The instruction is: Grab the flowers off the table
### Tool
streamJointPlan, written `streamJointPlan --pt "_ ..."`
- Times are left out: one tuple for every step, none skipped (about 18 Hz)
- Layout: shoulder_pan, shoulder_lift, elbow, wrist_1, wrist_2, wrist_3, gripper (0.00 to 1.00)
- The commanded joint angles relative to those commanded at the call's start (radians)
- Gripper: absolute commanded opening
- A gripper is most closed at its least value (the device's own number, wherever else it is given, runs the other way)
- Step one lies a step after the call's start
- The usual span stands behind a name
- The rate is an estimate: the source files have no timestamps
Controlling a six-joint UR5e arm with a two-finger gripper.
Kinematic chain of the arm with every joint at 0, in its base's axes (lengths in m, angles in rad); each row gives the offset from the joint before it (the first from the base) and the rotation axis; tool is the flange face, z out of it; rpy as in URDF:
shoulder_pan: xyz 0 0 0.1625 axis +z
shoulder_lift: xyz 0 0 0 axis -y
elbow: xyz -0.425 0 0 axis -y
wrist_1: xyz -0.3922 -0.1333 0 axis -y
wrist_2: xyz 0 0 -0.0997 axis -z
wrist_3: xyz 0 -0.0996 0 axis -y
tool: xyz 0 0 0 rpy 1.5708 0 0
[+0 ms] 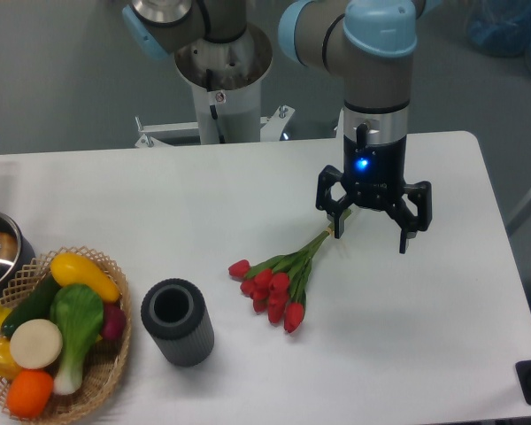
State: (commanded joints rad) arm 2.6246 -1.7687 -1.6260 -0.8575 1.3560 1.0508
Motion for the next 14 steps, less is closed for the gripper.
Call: streamJointPlan --pt "-0.002 0.0 -0.003 0.002 0.008 0.008 1.0" --pt "-0.003 0.002 -0.003 0.003 0.032 0.032 1.0" --pt "-0.003 0.003 -0.003 0.0 0.052 0.049 1.0" --pt "-0.002 0.002 -0.005 -0.002 0.052 0.054 1.0" --pt "-0.002 0.002 -0.008 0.0 0.052 0.055 1.0" --pt "-0.003 0.003 -0.018 0.002 0.054 0.057 1.0" --pt "-0.003 0.005 -0.029 0.005 0.054 0.057 1.0" --pt "-0.003 0.009 -0.04 0.006 0.054 0.055 1.0" --pt "-0.006 0.018 -0.063 0.012 0.055 0.054 1.0" --pt "-0.006 0.028 -0.084 0.018 0.055 0.054 1.0" --pt "-0.005 0.031 -0.101 0.02 0.055 0.054 1.0" --pt "-0.002 0.031 -0.115 0.02 0.055 0.054 1.0" --pt "-0.002 0.032 -0.129 0.02 0.061 0.054 1.0" --pt "-0.002 0.034 -0.143 0.02 0.074 0.054 1.0"
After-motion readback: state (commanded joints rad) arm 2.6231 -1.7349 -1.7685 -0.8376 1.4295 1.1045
